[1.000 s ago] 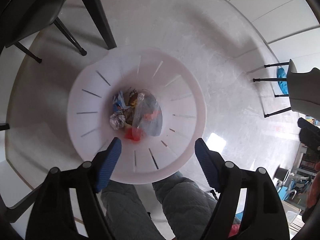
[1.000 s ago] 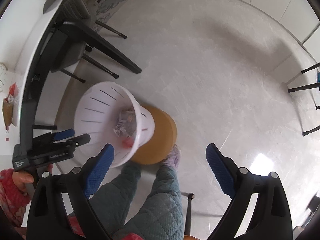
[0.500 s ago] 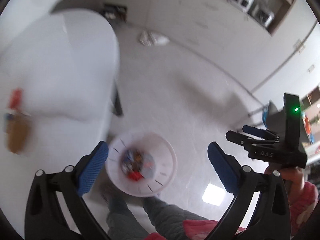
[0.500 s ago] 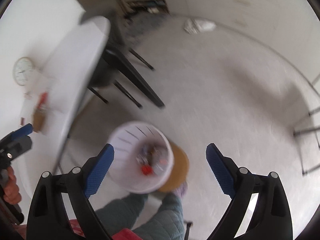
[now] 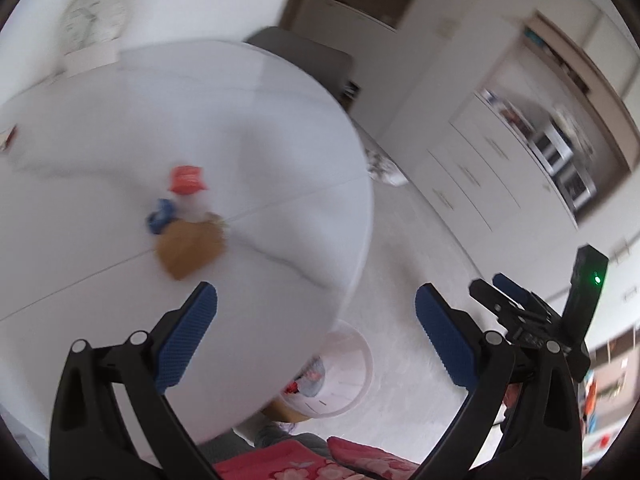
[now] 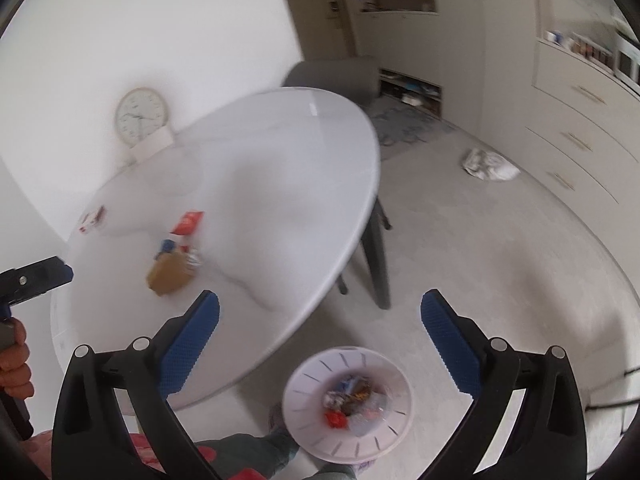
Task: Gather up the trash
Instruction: 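Grasp the blue crumpled item with the left tool while the right tool grasps the red wrapper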
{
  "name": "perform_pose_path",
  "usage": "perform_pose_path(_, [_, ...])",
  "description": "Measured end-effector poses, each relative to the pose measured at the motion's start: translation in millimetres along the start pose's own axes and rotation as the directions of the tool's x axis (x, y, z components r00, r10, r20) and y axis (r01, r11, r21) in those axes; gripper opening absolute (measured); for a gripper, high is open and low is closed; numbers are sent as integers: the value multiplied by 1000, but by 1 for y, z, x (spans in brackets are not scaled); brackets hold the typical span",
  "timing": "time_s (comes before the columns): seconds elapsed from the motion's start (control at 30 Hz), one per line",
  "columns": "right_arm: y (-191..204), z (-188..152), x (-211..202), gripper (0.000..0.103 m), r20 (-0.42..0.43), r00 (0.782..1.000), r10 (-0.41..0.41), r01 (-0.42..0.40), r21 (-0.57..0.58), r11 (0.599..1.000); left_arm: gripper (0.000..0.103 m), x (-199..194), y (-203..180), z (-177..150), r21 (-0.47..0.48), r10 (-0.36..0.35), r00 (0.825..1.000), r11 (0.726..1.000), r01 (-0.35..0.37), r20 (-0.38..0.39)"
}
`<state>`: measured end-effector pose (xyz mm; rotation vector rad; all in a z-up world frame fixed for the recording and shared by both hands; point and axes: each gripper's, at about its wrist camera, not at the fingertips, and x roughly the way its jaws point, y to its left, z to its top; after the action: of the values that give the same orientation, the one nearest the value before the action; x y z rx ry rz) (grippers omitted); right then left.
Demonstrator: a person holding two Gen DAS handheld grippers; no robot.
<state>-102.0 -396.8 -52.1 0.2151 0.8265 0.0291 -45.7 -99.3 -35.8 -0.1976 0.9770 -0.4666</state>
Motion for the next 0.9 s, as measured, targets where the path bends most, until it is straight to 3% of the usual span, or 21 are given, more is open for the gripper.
perform_pose_path(0.17, [41,15,16,100,-15,1000,23,-24,-68,997,95,-7,41,13,-2,84,995,996,-84,56])
perform_pose_path(0.43, [96,28,46,100,-65,997,29,-38,-133,990,95,23,106,38,-32,86,996,996,-85,21])
perform_pose_path(0.73, [126,29,74,100,-128,992,-10,-7,-128,992,95,130,159,69,-63,166,978,983,-175,-125])
perform_pose_path(0.9, [122,30,88,100,-167,985,-33,18,-91,996,79,185,170,79,-57,213,957,972,-228,-199])
